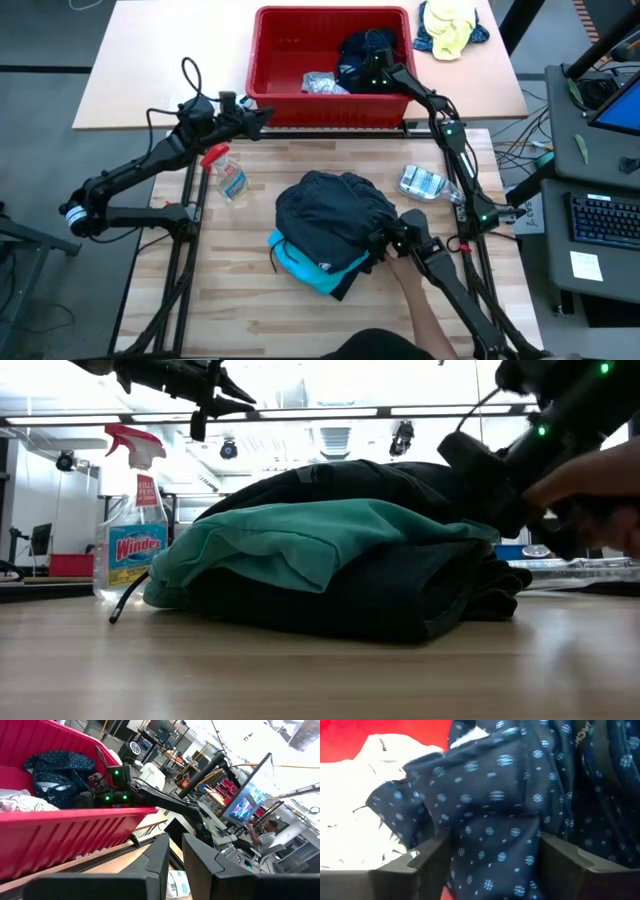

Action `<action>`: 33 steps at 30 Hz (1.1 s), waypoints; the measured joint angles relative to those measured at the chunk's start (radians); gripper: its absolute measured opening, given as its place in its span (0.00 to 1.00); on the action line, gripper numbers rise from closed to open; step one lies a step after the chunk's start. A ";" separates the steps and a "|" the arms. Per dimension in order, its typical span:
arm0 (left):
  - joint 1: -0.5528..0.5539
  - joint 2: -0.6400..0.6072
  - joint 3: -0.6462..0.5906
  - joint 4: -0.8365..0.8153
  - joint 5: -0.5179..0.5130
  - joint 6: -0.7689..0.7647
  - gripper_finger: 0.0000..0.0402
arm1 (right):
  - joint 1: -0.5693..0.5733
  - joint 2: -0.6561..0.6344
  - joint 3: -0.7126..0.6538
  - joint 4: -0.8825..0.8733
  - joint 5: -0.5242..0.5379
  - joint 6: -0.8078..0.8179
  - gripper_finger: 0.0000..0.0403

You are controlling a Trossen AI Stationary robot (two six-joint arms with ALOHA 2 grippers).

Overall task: Fold Laundry from Bin
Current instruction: Fold the blue polo shirt

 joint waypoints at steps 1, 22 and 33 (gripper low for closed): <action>0.000 0.002 0.000 0.000 0.000 -0.005 0.09 | -0.002 0.004 0.001 0.010 -0.006 0.000 0.59; 0.000 0.032 0.000 0.064 0.000 -0.025 0.09 | -0.048 -0.126 -0.008 0.467 -0.227 0.308 0.02; -0.006 0.031 0.002 0.181 0.000 -0.012 0.09 | -0.073 -0.321 -0.007 1.006 -0.406 0.824 0.02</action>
